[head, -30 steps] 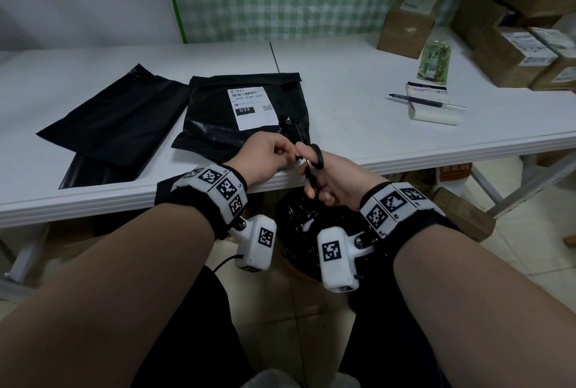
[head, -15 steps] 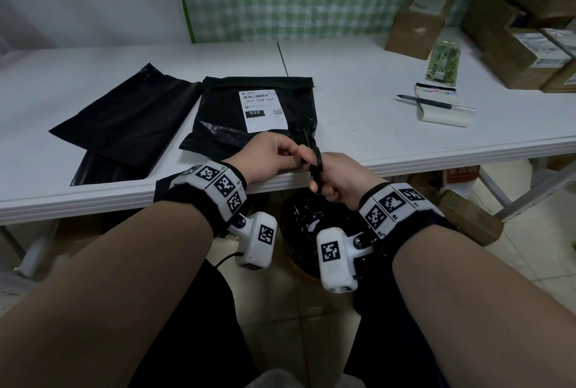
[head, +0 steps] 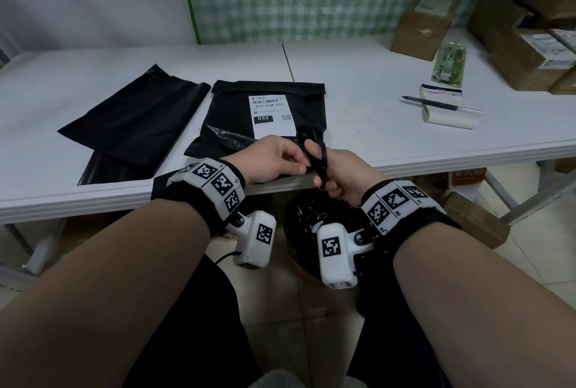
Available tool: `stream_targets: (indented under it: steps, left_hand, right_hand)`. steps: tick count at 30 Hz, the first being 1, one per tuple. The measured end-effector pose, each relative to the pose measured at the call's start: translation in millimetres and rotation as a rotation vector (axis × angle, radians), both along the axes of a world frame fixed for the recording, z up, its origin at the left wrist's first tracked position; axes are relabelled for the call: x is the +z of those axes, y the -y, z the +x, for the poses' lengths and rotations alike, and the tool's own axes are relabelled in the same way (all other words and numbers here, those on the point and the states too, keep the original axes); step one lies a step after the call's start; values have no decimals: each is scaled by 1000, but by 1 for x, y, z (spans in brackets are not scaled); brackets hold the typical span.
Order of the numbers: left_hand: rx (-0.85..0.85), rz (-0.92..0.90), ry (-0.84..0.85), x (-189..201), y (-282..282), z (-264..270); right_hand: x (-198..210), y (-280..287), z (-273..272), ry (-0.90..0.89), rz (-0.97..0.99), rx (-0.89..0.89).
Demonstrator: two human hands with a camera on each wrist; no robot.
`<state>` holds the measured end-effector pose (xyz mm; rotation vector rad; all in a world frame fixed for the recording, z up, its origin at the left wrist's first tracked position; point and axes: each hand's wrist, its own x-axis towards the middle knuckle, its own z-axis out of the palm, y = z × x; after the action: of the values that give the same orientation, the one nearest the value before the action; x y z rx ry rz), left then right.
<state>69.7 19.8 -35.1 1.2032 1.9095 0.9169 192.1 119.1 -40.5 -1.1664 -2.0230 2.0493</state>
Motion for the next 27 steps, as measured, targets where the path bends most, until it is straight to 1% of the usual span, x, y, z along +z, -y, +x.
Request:
stream_targets:
  steps: [5,11,15,17,19,20,21,23,25,27]
  left_hand:
    - [-56,-58,48,5,2,0]
    - [-100,-103,60,9,4,3]
    - [-117,-114,52,11,-1,3]
    - [-7,-33,-59,12,-7,3]
    - [129,57,-246,13,-12,3]
    - [146,71,-337,14,-14,3]
    - [130,47,-426,13,-17,2]
    - [61,-98,-583,11,-21,3]
    - [21,-220,-694,10,-25,7]
    - [31,-235,-760,6,-31,11]
  right_hand:
    - [2,-4,2,-31,-73,-13]
    - [-1,-7,1,-25,-23,-70]
    - [0,-10,4,-41,-49,-89]
    - [2,-12,6,-50,-74,-91]
    - [3,-13,8,-53,-84,-74]
    - [4,-14,8,-54,-88,-67]
    - [4,-15,9,-56,-94,-61]
    - [5,-15,10,-64,-112,-49]
    - [5,-16,11,-68,-122,-37]
    - [6,-16,12,-68,-117,-25]
